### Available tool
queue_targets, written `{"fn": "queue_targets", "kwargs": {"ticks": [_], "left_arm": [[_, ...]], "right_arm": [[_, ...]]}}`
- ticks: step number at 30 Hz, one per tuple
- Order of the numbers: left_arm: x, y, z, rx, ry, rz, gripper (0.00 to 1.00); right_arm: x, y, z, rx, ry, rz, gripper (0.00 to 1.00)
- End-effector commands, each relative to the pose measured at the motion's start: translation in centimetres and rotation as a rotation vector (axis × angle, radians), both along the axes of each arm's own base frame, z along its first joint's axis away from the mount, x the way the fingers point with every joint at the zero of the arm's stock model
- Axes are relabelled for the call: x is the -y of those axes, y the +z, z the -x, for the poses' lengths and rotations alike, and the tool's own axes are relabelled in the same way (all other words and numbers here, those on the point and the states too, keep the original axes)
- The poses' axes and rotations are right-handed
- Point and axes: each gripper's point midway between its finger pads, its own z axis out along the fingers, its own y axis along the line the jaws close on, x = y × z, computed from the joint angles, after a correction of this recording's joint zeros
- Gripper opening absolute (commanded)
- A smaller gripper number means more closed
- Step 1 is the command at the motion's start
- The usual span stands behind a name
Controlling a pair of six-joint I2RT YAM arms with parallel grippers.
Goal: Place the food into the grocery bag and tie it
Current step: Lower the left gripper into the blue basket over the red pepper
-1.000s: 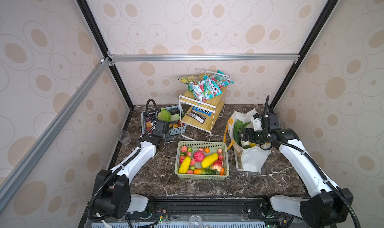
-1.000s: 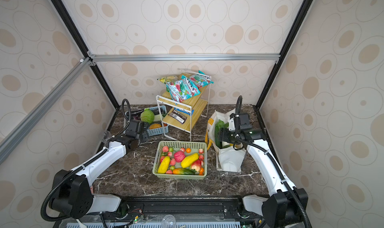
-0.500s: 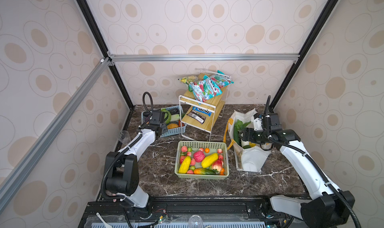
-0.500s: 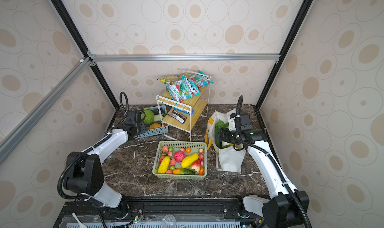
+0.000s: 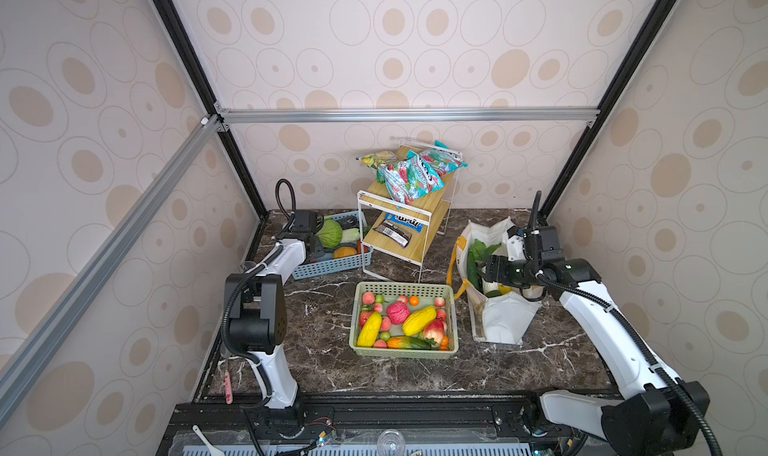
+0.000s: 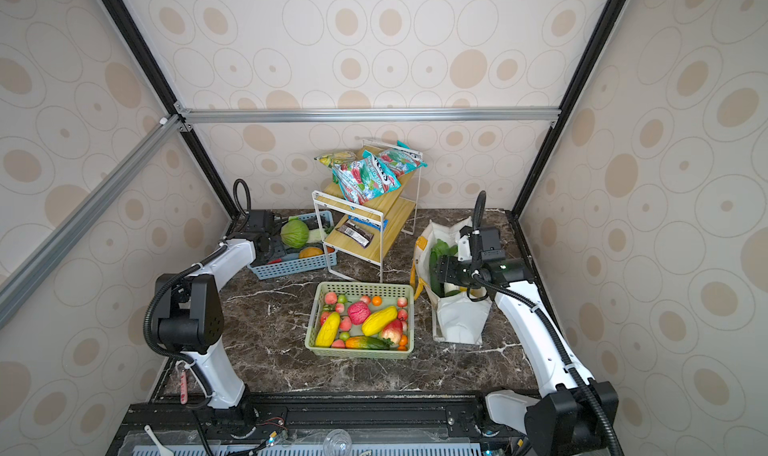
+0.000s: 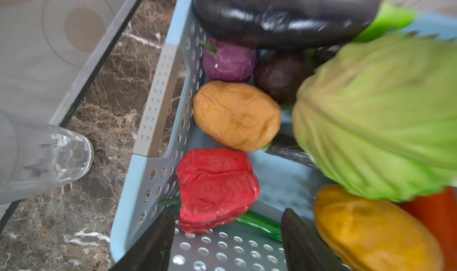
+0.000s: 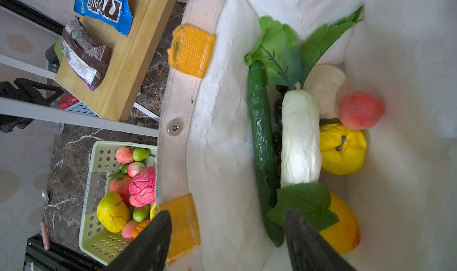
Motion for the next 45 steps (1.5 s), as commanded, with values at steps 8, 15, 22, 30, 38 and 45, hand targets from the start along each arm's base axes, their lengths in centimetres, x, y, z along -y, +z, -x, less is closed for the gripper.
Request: {"fn": "queue_targets", "kwargs": {"ticks": [8,15,22,30,38,45], "left_arm": [[-2.0,-1.0,-1.2,-0.085,-0.005,-0.027,0.7],[-1.6,-3.3,-1.8,-0.154,-0.039,0.007,0.7],[-1.5,-4.6,-2.5,-0.178,-0.048,0.029,0.69],[-1.5,-5.7,-2.3,-0.188,-0.041,0.038,0.62],[-1.8,-3.0,-2.9,-0.122,-0.031,0.036,0.47],[-1.9,-0.9,-3.1,-0.081,-0.034,0.029,0.42]], "right_arm": [[0.1,-0.2,-0.3,-0.006,-0.003,-0.001,0.75],[0.1,0.1,-0.5,0.0,-0.003,0.0,0.75],[0.1,0.5,-0.4,0.006,-0.003,0.0,0.75],[0.1,0.6,-0.5,0.008,-0.004,-0.002,0.75],[0.0,0.9,-0.6,0.012,-0.005,-0.008,0.75],[0.0,0.7,-0.4,0.011,-0.005,-0.011,0.75]]}}
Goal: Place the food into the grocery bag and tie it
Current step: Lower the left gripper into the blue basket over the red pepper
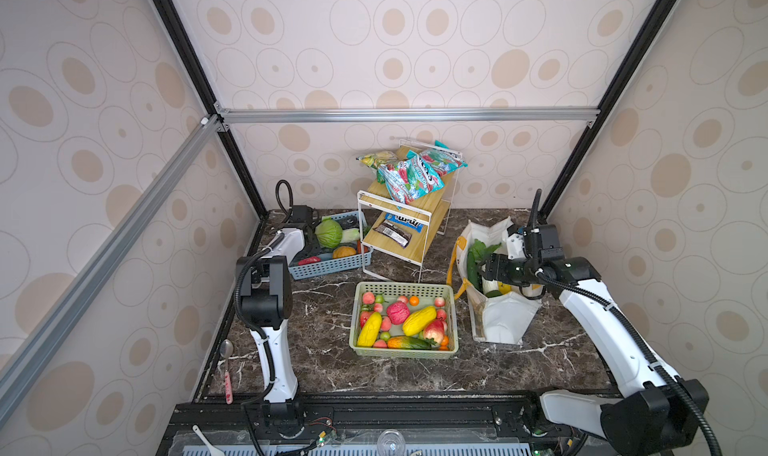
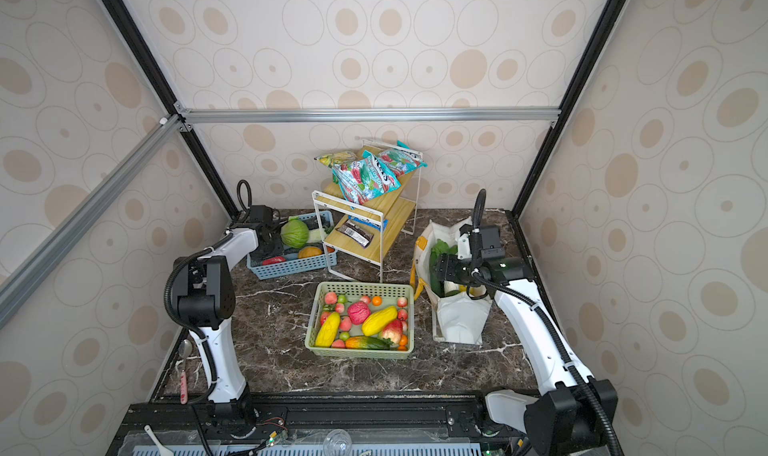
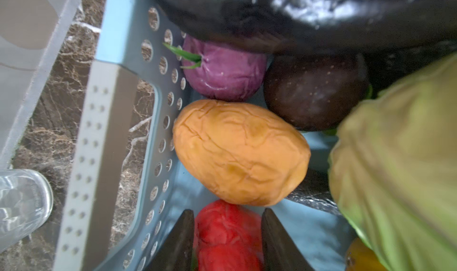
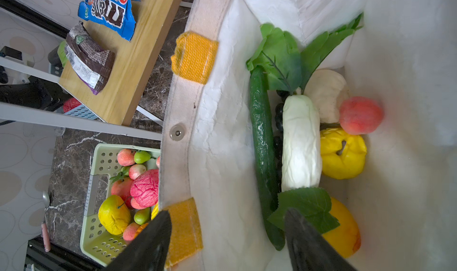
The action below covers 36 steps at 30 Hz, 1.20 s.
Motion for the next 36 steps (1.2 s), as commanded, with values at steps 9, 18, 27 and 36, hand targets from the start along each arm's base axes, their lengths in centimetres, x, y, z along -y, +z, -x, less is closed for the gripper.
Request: {"fn": "queue_targets", "kwargs": {"ticks": [9,18,27,36], "left_arm": [[-0.4,3.8,0.3,0.044,-0.003,-0.012,0.45],[-0.4,0.9,2.4,-0.069,-0.012,-0.023,0.68],[-0.3,-3.0,3.1,-0.237,-0.075,-0.048,0.69],[0.6,-6.6,2.9,-0.284,-0.108,-0.004,0.74]], "right_arm": [[0.1,0.4,0.1,0.007,-0.005,-0.012,0.75],[-0.1,0.5,0.0,0.01,-0.001,-0.023,0.75],[-0.4,0.3,-0.3,0.006,-0.003,-0.043,0.75],[-0.6,0.6,-0.6,0.008,-0.003,-0.045,0.75]]}}
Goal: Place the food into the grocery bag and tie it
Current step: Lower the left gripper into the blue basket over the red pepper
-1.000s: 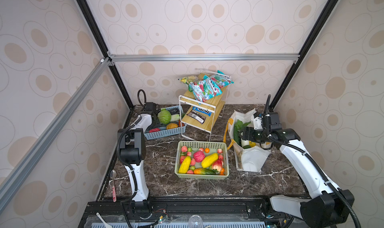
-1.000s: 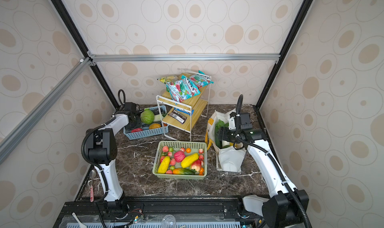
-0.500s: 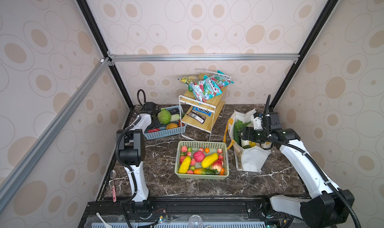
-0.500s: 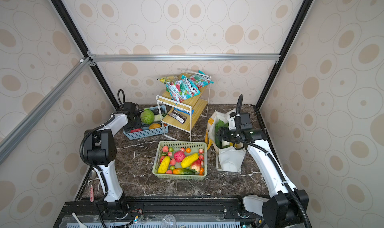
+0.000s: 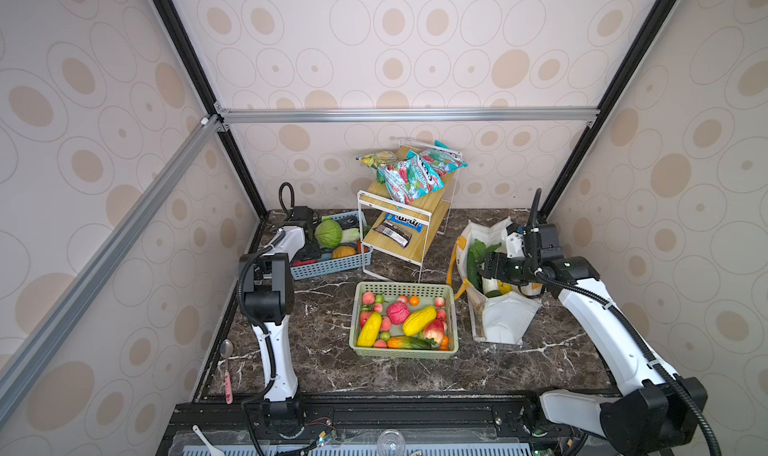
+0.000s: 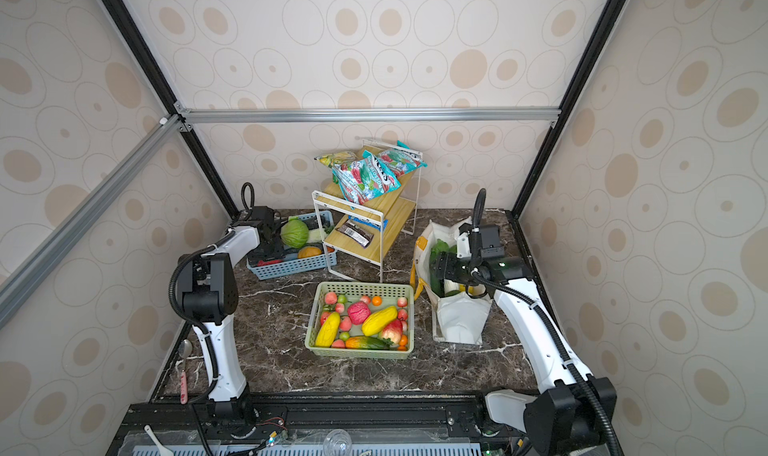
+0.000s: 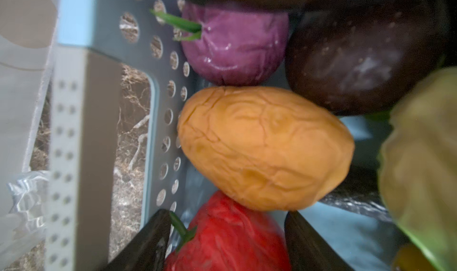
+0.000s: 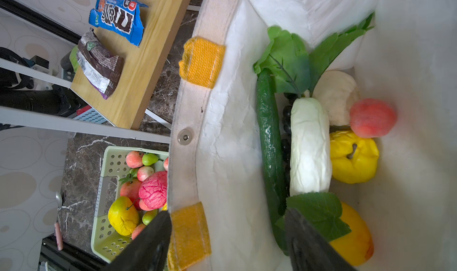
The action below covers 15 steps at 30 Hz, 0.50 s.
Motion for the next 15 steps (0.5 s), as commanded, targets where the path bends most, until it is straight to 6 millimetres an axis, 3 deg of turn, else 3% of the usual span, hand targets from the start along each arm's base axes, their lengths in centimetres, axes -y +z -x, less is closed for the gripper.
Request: {"fn": "queue_targets", "kwargs": {"ticks": [1,8,15], "left_arm": [[1.0,-4.8,2.4,-0.17,-0.039,0.043,0.74],[1.1,-5.5,1.7,-0.167,-0.034,0.052,0.66],[1.0,-2.7,0.8,-0.092,-0.03,0.054,0.46]], "right_arm": [[-0.1,0.5,-0.2,0.008,-0.004,-0.01,0.75],[0.1,0.6,-0.3,0.004,-0.011,-0.001,0.75],[-0.1,0.7,-0.6,0.003,-0.009,-0.005,0.75]]}}
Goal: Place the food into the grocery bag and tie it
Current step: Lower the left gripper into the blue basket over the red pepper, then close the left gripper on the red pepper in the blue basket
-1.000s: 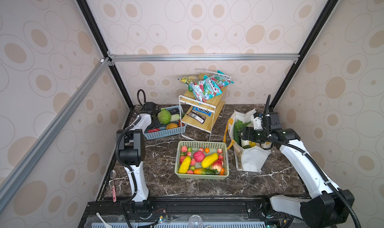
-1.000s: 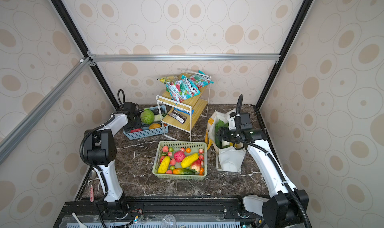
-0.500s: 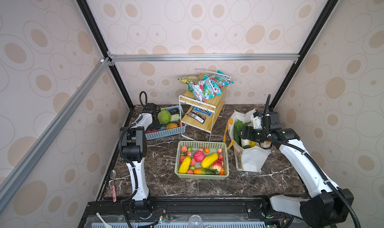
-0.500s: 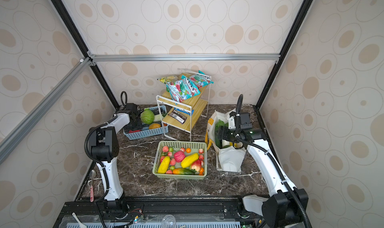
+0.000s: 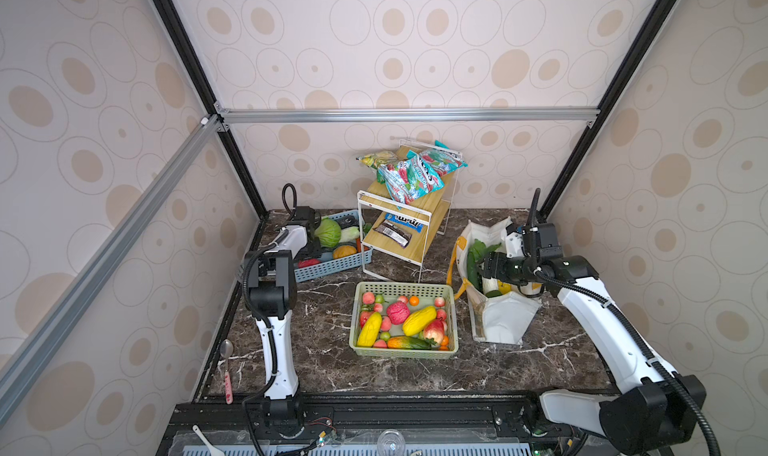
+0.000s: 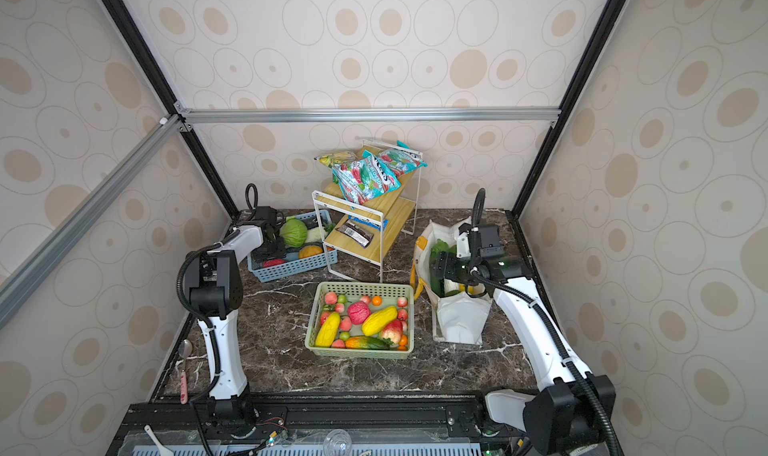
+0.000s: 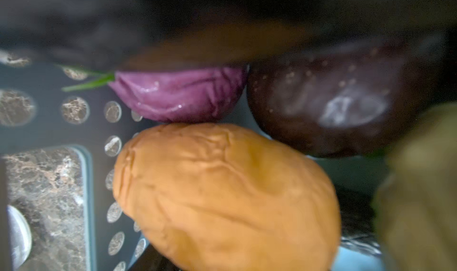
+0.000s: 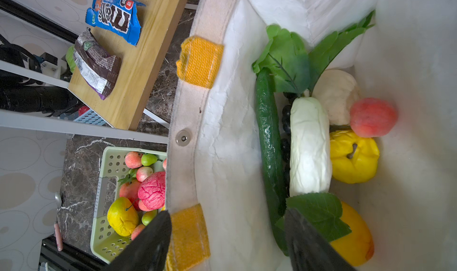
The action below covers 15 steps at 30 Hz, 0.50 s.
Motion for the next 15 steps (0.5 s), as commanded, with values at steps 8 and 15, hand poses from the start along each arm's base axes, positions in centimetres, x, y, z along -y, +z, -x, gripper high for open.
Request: {"fn": "queue_targets", "kwargs": {"ticks": [8,15], "left_arm": [[0.9,2.9,1.1,0.013,-0.017,0.047,0.45],[1.3,5.3,0.9,0.066,-0.026,0.069,0.44]], "right_arm": [[-0.1,0.7,-0.2,0.01,-0.004,-0.002,0.75],[-0.1,0.7,0.0,0.011,-0.005,-0.002,0.75]]}}
